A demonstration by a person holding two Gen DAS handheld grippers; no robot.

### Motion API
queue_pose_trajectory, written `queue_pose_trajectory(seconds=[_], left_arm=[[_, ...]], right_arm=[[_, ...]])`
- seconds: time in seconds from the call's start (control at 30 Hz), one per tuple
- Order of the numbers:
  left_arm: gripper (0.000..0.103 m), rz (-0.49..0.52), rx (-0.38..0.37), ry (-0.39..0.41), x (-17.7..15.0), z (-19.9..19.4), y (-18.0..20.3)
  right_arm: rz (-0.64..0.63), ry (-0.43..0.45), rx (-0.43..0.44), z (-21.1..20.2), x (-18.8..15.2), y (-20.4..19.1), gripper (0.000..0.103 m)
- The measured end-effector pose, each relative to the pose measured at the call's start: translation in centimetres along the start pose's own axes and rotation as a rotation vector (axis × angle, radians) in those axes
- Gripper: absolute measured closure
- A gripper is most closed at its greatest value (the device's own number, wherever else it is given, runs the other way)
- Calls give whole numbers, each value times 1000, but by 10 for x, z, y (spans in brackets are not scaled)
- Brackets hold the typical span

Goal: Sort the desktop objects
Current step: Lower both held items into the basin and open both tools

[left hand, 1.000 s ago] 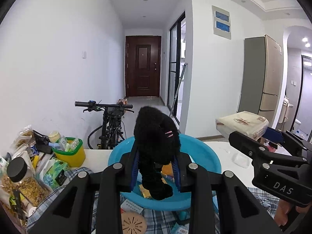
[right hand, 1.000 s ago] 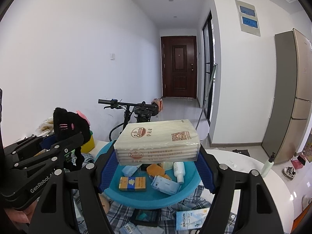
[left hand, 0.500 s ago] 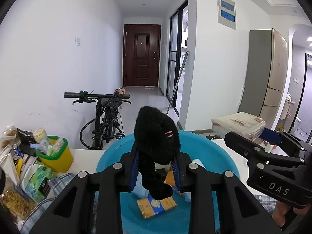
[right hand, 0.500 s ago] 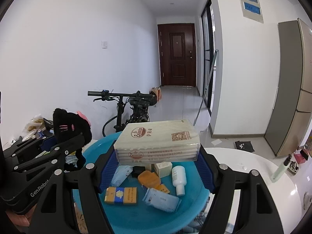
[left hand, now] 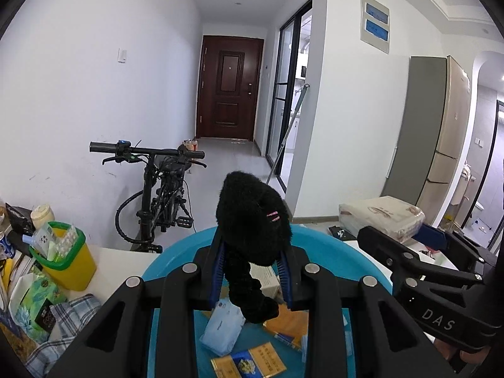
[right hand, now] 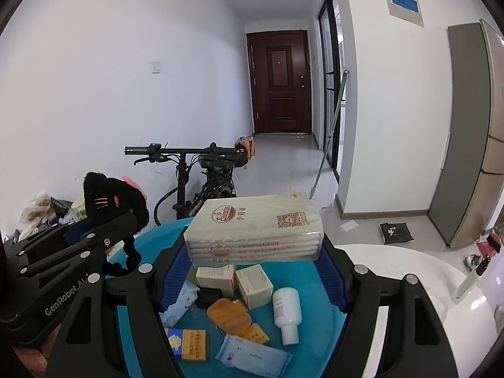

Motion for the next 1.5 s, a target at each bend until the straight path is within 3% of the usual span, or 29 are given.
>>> queue_pose_trajectory(seconds=[0.13,0.37,0.5,0.73,0.97,1.0,1.07,1.13,1.5], left_arm=[[73,-17,18,-12,-6,4,-4],[73,21,29,-148,-21,25,-2],[73,31,-2,-230,-34,37,1],[73,54,8,-286,-48,52,5],[73,54,5,-299,-52,54,9],[71,50,4,-294,-51,54,9],[55,43,7,-274,-49,50,9],[31,39,17,-247,-46,48,7],[31,23,41,-238,-38,47,-4]], right_arm=[[9,14,3,0,-1,2,31],[-26,-20,-3,7,-4,-4,31],[-39,-69,7,17,-14,-5,31],[2,-164,39,37,-28,5,31],[10,-163,39,35,-29,9,31],[9,-161,40,35,-29,9,31],[8,-156,41,33,-29,9,31],[3,-151,37,32,-28,8,31],[15,-160,32,38,-29,11,31]])
Point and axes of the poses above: each gripper's, at about its wrist camera, not at the fingertips, and z roughly the way its jaws point, y to its right, x to its top, the point moved 4 cm from there along z, roughly the way its jaws point, and after that the axes turned 13 degrees about x, right-handed, at the moved point
